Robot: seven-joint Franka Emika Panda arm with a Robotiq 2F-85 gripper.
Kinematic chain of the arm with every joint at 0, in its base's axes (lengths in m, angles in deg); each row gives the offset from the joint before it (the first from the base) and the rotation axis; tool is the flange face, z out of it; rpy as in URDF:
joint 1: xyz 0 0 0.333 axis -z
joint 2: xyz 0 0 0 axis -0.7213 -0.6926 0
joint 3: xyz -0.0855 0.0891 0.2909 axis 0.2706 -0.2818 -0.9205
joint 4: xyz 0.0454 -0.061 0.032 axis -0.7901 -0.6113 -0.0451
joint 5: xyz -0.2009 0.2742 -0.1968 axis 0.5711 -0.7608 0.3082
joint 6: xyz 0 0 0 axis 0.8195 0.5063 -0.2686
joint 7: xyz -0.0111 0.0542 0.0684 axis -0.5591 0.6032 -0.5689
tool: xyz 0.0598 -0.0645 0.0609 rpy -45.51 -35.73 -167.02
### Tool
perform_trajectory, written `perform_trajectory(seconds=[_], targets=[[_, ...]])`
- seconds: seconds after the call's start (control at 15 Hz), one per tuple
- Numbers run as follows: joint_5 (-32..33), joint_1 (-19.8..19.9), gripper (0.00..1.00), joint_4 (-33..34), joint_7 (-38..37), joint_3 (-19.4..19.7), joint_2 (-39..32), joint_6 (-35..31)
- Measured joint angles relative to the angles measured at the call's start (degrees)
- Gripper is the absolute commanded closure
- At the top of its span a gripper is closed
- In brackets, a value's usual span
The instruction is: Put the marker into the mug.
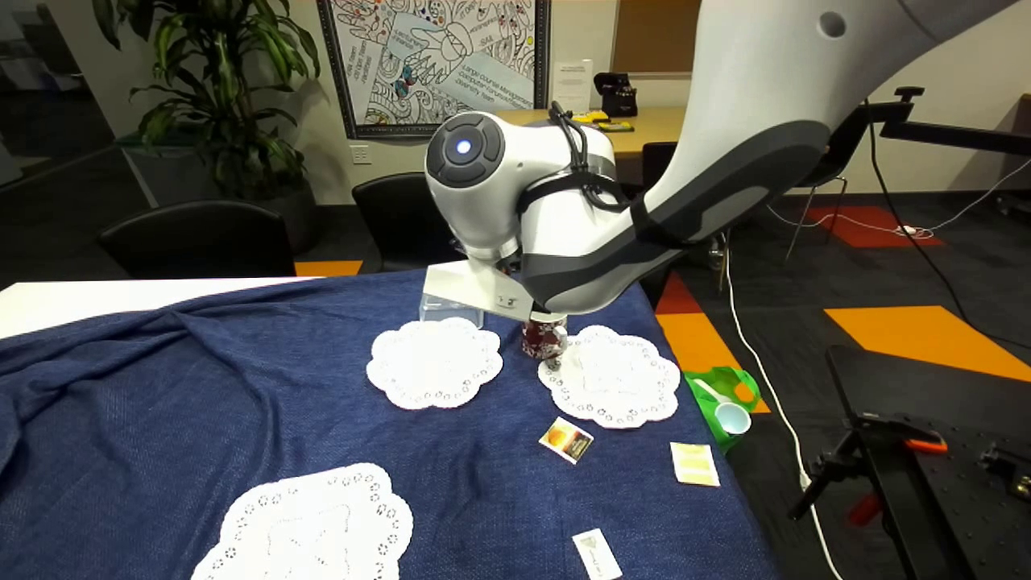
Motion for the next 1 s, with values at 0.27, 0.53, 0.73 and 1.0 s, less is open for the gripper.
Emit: perform_trajectory(seconds=[0.27, 0.53, 0.73, 1.0], targets=[[3.31, -2.95, 0.97, 2.5, -12.21, 2.86, -3.26, 7.52], [6.91, -3.84, 0.97, 5.36, -21.95, 2.89, -5.03, 19.36], [9.27, -3.46, 0.97, 7.69, -26.47, 1.71, -6.12, 30.67], [13.32, 0.35, 0.97, 12.04, -27.83, -3.69, -7.96, 42.92]])
